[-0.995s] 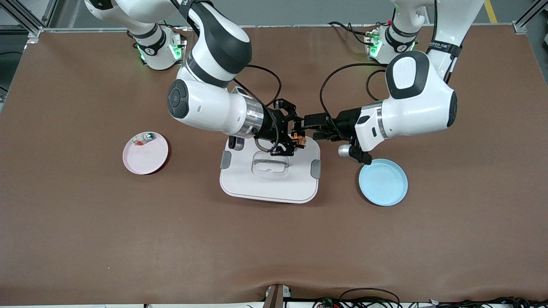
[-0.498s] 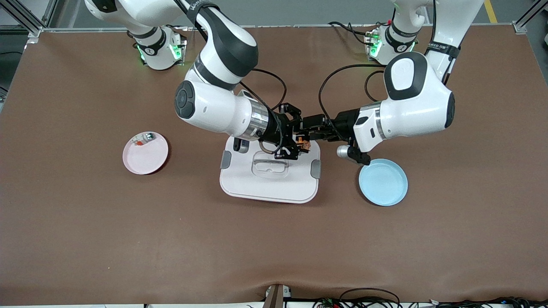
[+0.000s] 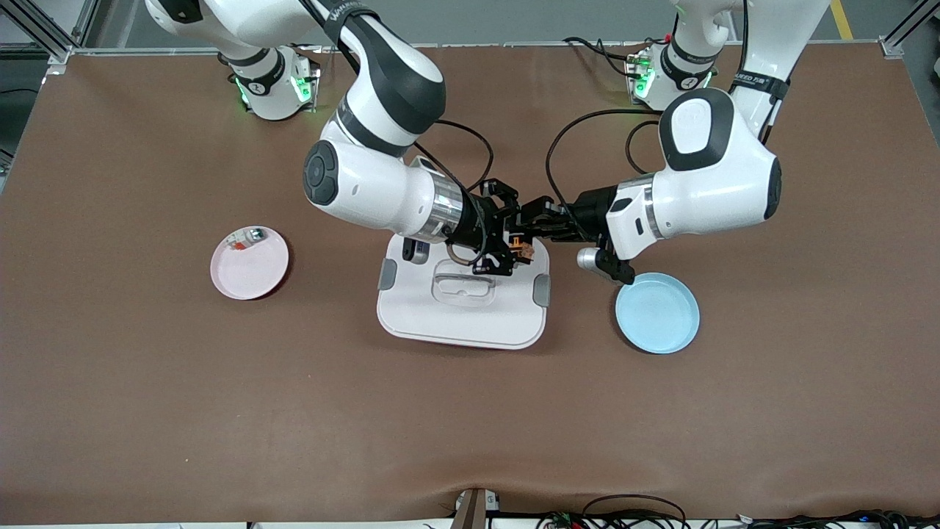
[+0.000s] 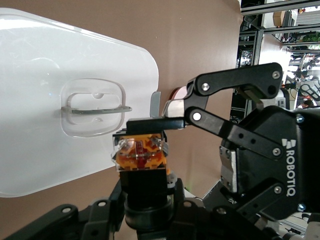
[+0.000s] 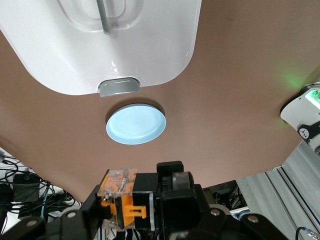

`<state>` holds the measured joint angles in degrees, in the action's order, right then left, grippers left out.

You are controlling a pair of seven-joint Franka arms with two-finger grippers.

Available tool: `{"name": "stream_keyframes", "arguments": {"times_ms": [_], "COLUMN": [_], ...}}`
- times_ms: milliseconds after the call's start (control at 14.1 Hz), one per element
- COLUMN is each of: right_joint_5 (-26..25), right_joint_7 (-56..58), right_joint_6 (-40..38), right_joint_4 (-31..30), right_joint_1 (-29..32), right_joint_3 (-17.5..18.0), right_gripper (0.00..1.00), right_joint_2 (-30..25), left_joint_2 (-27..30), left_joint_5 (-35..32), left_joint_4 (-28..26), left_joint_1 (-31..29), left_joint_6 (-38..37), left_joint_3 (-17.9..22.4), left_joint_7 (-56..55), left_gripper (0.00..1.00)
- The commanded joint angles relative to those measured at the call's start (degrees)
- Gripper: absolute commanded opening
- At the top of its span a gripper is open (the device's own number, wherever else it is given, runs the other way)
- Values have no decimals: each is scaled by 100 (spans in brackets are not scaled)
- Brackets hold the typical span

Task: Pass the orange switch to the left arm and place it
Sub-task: 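Open the right gripper and withdraw it while the left gripper pulls the switch away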

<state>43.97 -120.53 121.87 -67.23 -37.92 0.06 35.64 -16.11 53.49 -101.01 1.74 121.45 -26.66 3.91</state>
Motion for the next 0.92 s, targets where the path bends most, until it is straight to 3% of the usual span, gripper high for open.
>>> {"name": "stream_keyframes", "arguments": {"times_ms": [0, 71, 142, 426, 640, 853], "right_joint_5": [77, 77, 60, 42, -46, -46], "right_joint_7": [-102, -93, -76, 73, 879, 2109], "right_joint_6": [-31, -32, -40, -93, -496, -1250], "right_joint_4": [219, 219, 219, 219, 219, 219], "right_joint_1": [4, -5, -5, 48, 153, 460], "right_joint_3": [2, -6, -6, -15, -24, -33], "right_gripper": [15, 93, 100, 100, 100, 100], "right_joint_2": [83, 83, 83, 83, 74, 39], "left_joint_2": [-59, -50, -41, 107, 240, 520], "left_joint_5": [92, 91, 83, 4, -5, -198], "left_joint_4": [20, 20, 12, 11, -6, 3], "left_joint_1": [2, -15, -16, -24, -77, -332], "left_joint_6": [45, 45, 45, -7, -121, -718], "left_joint_3": [-6, -6, -6, 3, 38, 38], "left_joint_7": [268, 268, 268, 251, 242, 268], "left_gripper": [14, 13, 13, 13, 14, 14]}}
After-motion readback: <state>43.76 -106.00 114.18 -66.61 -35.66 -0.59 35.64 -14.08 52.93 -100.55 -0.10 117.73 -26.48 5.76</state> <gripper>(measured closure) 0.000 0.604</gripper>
